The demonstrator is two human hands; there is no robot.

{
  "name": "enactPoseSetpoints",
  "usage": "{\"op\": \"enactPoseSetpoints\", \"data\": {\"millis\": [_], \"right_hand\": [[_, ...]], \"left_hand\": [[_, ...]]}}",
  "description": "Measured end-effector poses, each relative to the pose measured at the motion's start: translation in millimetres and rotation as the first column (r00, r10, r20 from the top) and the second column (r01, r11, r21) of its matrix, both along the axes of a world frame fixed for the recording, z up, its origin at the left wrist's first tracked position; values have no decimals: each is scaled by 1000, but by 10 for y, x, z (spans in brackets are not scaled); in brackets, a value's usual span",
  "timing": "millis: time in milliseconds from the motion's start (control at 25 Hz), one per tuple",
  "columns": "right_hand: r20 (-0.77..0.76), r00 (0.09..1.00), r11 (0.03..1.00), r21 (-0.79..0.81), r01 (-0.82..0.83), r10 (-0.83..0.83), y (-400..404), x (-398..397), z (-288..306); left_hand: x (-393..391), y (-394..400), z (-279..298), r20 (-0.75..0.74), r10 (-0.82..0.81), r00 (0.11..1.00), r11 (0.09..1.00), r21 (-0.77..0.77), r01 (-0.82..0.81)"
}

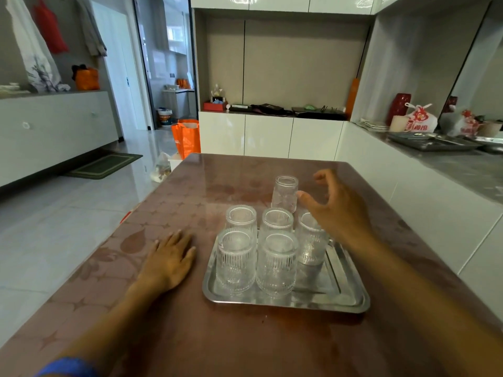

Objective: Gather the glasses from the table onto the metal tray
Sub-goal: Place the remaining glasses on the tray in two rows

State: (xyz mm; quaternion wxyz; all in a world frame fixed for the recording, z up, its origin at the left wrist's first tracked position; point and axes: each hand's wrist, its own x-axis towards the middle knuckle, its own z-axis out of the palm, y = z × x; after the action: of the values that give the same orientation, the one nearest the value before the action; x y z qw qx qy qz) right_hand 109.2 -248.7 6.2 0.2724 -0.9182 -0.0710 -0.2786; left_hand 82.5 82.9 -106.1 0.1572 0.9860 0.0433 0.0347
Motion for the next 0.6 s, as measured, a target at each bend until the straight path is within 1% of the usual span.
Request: {"op": "enactPoseSetpoints", "data": {"millis": [40,120,200,280,360,440,520,600], "right_hand": [[-29,999,1000,-16,12,-12,-21,170,47],[-132,991,998,-46,32,-37,-6,578,95],[-271,962,996,-84,5,-28,72,970,64],[-379,925,996,-79,-39,7,148,1309,-18],[-431,902,995,-76,-60,22,229,1570,-120],[-478,878,986,-130,-103,29,323,1769,-200],[-490,871,971,-190,-145,34,415,1875,-245],[-463,886,982,-168,-86,-1,458,1877,-258]], "left_hand": [[43,16,-43,-17,8,1000,999,46,-7],[115,27,-116,-8,-3,1000,998,69,3],[123,26,-156,11,6,1000,997,77,-7],[134,47,-169,26,2,1000,995,97,-5],[128,56,-169,22,3,1000,995,100,-5],[127,40,-181,22,8,1000,995,95,-10],[140,53,-171,26,7,1000,996,88,-9],[142,60,-166,14,-5,1000,996,86,4]]}}
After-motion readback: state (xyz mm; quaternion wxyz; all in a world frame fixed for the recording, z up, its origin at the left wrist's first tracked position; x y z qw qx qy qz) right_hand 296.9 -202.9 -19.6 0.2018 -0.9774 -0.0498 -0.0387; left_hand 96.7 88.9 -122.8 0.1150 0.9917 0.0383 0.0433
